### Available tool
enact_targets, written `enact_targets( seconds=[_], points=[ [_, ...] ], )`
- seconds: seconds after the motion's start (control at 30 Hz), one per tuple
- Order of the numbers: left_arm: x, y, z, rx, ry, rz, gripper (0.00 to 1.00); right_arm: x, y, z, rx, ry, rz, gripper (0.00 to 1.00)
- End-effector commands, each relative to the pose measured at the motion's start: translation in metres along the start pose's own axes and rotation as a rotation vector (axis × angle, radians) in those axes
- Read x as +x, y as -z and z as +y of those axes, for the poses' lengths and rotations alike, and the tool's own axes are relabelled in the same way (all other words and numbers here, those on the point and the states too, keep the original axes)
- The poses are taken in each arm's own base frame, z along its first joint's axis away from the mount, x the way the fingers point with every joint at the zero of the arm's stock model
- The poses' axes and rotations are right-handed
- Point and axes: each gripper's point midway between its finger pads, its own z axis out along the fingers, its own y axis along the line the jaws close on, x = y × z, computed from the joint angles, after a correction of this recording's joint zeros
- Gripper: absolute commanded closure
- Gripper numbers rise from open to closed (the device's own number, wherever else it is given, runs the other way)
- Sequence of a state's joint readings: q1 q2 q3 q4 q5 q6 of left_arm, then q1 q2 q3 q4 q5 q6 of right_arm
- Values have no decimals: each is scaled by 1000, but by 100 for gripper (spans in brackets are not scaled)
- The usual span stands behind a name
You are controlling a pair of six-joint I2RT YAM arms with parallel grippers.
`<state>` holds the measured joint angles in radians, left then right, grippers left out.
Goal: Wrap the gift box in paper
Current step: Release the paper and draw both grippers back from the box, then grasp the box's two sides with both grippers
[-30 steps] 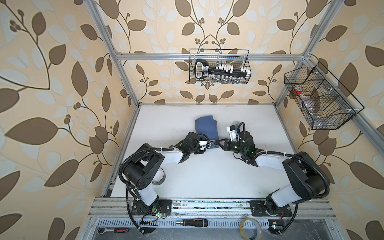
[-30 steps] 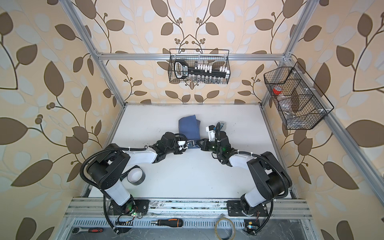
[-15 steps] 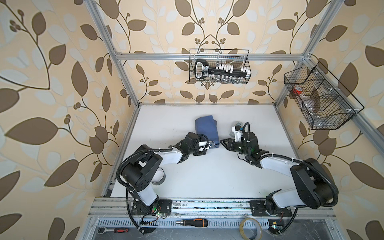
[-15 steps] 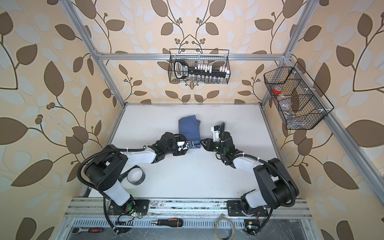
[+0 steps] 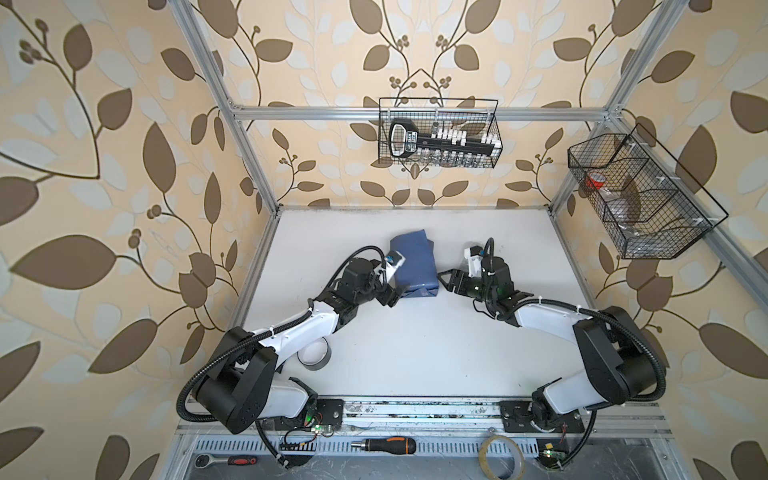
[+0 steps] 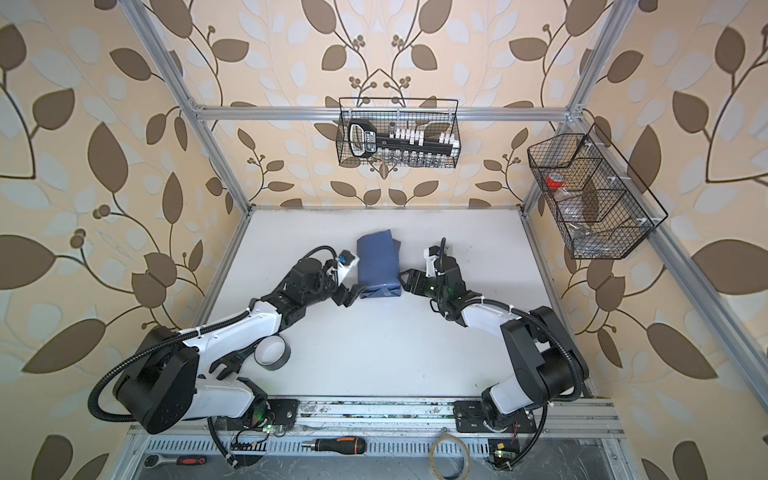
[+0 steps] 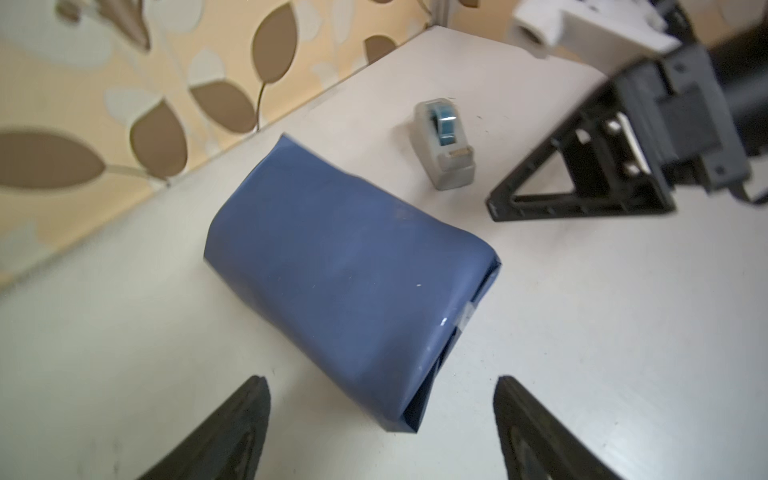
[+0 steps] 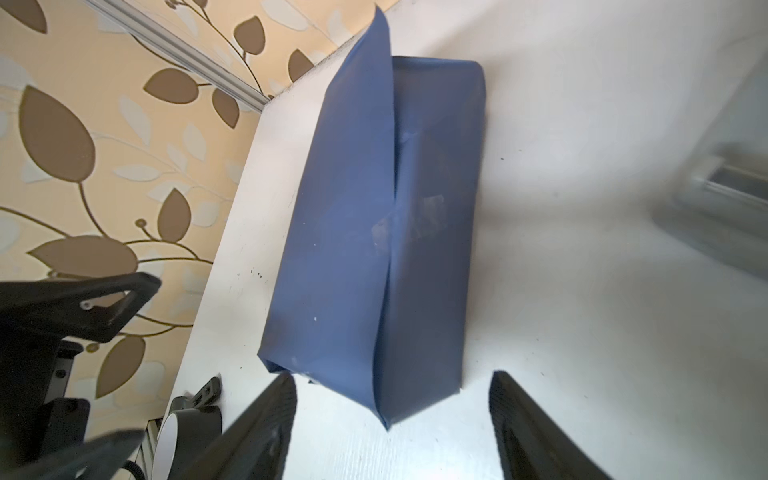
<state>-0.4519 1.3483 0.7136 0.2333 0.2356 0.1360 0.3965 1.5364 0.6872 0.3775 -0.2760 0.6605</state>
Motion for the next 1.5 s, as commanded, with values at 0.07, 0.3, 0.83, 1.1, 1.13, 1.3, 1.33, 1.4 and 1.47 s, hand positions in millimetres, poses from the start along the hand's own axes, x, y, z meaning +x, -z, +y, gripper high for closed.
enact_targets(
  seconds=[0.07,0.3,0.83,1.1,1.13,1.3,1.33,1.4,1.47],
  points=[
    [-15,-3,33,49,624,50,13,-7,-16,5,13,32,17,17],
    [-7,-62,29,220,845,159,15,-11,-49,10,-25,1,98,14],
    [36,-37,-60,390,889,207,22,65,-9,36,-173,-69,219,25],
    [65,2,-46,214,884,189,10,78,32,-6,-1,-45,169,12],
    [62,0,-44,212,886,188,9,75,29,-4,-12,-44,174,11],
    [58,-25,-32,178,898,210,6,55,0,10,-50,-40,170,10],
    [57,-31,-29,171,898,216,6,53,-6,12,-56,-40,171,10],
    [55,-40,-23,172,913,215,6,45,-15,15,-65,-40,169,10],
    [52,-50,-24,196,928,217,6,40,-23,17,-71,-42,167,10]
  ],
)
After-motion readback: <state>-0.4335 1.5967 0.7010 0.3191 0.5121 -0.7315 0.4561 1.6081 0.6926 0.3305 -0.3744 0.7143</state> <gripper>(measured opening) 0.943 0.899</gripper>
